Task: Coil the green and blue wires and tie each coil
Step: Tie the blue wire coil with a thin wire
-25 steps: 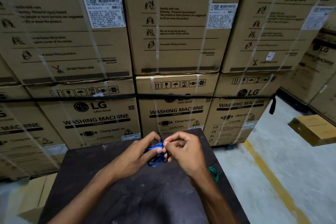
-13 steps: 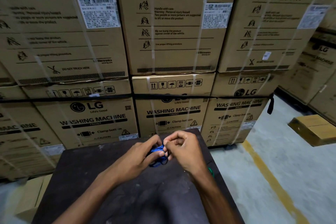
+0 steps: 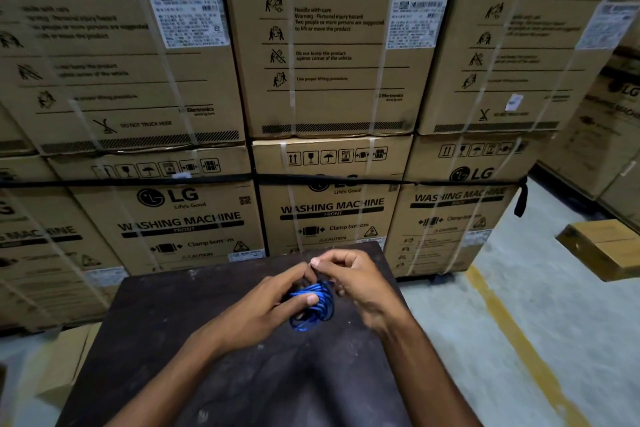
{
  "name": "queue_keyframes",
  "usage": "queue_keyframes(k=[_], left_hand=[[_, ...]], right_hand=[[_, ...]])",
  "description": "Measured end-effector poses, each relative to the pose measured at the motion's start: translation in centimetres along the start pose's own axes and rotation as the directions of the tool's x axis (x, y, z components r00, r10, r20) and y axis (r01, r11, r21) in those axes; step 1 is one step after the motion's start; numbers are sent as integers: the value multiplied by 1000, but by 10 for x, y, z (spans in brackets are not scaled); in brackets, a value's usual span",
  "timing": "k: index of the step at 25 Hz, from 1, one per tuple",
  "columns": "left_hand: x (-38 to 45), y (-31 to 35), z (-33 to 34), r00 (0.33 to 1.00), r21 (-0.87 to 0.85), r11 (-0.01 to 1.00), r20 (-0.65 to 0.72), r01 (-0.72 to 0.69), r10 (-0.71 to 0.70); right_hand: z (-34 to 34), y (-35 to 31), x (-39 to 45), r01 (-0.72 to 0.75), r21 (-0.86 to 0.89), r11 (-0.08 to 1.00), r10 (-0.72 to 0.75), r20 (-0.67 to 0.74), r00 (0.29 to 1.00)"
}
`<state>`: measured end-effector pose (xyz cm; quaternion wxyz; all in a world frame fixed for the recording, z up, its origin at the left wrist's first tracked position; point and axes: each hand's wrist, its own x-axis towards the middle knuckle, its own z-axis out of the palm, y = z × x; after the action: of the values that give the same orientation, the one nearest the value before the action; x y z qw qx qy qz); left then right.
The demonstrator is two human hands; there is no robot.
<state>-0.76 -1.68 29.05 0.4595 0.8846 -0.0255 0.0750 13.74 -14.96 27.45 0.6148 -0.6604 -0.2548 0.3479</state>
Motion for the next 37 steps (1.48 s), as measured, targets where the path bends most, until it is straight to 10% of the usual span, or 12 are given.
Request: queue_keyframes(k=[11,15,19,37], left_hand=[[-1,-1,24,1000,-130,991,11,31,-29],[0,-9,29,998,-168,984,0,54,-55],[2,-13,34,998,-165,985,-18,52,-55],[23,-27,43,983,-159,987,-178,23,-51]], right_hand=[[-15,11,32,106,186,977,-37,-343,939],[-13,10,27,35,455,890,30,-135,990],[-12,18,16,-47,243,969,42,23,999],[-4,11,48,29,350,936,61,-244,968]])
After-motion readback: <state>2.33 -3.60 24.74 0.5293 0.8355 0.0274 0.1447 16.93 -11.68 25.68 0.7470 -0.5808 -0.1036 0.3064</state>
